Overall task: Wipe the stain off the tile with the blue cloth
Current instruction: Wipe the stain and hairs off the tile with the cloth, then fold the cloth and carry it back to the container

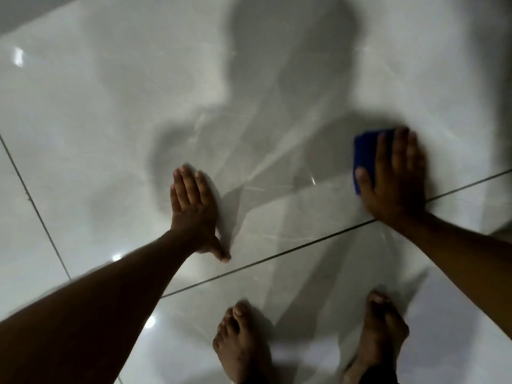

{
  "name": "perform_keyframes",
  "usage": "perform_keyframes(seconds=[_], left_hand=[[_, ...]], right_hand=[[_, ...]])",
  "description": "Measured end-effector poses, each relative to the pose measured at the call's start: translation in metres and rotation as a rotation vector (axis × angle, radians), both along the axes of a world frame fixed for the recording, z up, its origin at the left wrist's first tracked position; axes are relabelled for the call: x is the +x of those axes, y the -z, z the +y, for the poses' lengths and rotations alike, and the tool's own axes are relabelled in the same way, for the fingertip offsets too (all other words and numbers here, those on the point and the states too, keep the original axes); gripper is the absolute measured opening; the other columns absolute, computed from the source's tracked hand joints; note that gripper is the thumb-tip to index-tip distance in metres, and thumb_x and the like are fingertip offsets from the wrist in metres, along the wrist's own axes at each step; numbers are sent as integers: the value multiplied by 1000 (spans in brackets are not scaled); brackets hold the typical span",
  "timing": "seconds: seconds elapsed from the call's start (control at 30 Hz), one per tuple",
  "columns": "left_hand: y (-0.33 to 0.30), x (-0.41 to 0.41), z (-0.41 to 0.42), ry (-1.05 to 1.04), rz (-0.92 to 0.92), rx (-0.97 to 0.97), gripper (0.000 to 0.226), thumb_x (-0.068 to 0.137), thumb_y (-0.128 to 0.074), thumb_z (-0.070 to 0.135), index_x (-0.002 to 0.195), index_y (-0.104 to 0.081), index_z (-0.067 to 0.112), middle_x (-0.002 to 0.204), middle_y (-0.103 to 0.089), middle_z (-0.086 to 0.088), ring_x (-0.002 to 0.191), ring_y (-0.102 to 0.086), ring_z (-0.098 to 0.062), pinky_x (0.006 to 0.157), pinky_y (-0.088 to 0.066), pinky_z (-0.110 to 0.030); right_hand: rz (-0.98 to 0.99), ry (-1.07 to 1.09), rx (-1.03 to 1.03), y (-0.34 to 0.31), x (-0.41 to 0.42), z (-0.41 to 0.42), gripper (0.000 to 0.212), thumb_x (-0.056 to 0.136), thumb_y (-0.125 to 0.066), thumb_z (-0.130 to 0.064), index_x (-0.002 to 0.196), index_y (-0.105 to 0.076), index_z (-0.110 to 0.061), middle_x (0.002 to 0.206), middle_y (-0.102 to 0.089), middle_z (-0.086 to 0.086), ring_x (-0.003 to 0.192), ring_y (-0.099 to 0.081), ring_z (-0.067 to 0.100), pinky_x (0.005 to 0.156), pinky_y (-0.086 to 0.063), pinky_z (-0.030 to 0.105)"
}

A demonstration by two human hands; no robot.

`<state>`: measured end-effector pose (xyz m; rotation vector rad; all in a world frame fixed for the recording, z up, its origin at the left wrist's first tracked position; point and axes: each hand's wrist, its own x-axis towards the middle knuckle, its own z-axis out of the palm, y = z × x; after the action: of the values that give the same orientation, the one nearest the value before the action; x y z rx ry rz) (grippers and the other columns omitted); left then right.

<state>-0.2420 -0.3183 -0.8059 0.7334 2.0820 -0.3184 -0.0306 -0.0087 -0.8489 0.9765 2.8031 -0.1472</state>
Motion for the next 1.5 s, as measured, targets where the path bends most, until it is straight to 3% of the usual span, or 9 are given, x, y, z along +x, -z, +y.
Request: perform_keyframes(seconds=[0.1,0.23,0.47,0.7,0.83,0.97,1.27,1.4,1.5], left_hand=[[-2,2,3,-12,9,-27,192,11,-82,76,125,51,-4,124,60,-32,121,51,-50,108,25,-58],[-2,2,3,9,38,-36,191,12,-82,77,124,51,-4,130,55,-33,126,47,-50,111,21,-57],[-19,20,-1,10,177,-33,183,23,-87,70,140,31,-6,152,28,-34,141,28,-47,117,11,-53],[-22,52,13,-14,184,1,154,53,-87,49,141,26,-8,153,25,-34,142,25,-47,120,6,-54],[-29,71,29,-50,128,38,153,56,-86,52,143,25,-7,154,27,-31,142,27,-45,118,10,-51],[-59,83,42,-191,89,92,142,65,-80,55,145,20,-5,156,24,-29,144,25,-42,118,9,-49],[-357,61,53,-780,-185,316,98,89,-40,68,153,-4,2,162,-16,-17,150,-12,-30,121,-7,-43],[-538,39,53,-917,-375,630,93,80,-55,67,153,-18,21,143,-54,-5,127,-54,-15,93,-41,-16],[-654,27,47,-855,-462,835,75,81,-71,46,145,-39,26,121,-67,2,105,-68,-9,81,-54,-18]], right_hand=[[71,330,-67,-5,-98,-27,74,96,-30,-50,155,-21,-6,161,-18,26,149,-13,46,118,-18,59],[130,-160,-162,-4,-148,-124,76,91,-41,-50,154,-26,-11,162,-22,19,150,-14,42,119,-15,58],[-43,-678,-170,-11,23,-128,76,92,-47,-52,156,-23,-21,165,-18,11,153,-14,31,120,-17,56],[-108,-173,-255,-36,11,-91,66,96,-44,-47,154,-25,-22,163,-16,20,149,-17,43,112,-27,61],[-62,491,-445,-47,-6,-112,86,86,-70,-37,152,-24,-9,144,-43,24,128,-44,43,103,-45,55],[-95,777,-798,-75,-32,-107,58,81,-78,-27,128,-52,-3,125,-64,15,109,-64,33,84,-55,38],[126,610,-1119,-399,-65,-106,36,84,-66,-14,117,-53,-9,106,-65,8,92,-63,24,68,-53,29],[239,551,-1211,-580,-54,-107,46,85,-71,-12,124,-48,-16,116,-64,7,100,-64,20,82,-59,40],[304,445,-1248,-698,-45,-109,48,86,-74,-17,123,-45,-23,118,-64,2,101,-65,17,82,-60,39]])
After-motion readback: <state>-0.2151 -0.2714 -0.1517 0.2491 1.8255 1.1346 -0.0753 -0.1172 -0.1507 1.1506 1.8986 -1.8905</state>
